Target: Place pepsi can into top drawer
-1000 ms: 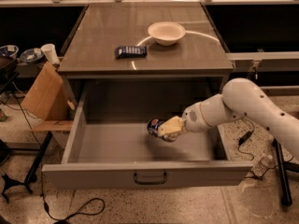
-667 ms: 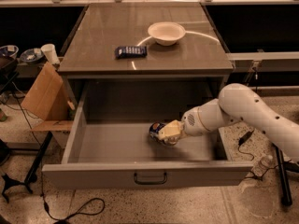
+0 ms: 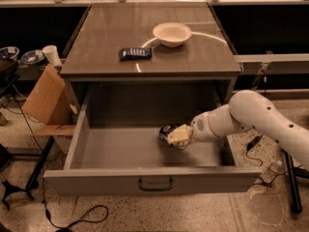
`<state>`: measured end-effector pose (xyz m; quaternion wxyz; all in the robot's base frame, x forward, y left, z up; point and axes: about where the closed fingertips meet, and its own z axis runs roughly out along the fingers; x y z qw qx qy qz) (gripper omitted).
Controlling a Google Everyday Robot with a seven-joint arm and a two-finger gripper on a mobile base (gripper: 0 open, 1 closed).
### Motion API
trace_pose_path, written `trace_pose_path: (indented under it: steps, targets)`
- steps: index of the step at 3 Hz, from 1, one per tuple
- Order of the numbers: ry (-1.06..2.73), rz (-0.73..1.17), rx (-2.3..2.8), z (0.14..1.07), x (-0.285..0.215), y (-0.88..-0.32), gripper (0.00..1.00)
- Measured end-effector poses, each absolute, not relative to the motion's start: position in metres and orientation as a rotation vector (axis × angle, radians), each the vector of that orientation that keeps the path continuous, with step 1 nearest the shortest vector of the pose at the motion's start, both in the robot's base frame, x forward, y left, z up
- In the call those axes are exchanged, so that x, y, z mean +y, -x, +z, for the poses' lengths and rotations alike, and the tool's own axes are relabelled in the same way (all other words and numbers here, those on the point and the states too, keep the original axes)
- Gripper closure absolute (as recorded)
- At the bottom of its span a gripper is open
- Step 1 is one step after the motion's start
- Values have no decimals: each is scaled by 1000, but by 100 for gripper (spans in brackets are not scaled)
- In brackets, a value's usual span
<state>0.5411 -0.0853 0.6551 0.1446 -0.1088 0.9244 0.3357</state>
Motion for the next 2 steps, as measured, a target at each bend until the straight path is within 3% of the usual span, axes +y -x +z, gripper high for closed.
trace_pose_path:
  steps: [1,2]
  targets:
    - [295,959,2604,675,-92,-544,11]
    - [289,948,2544,695,-97,-547,0]
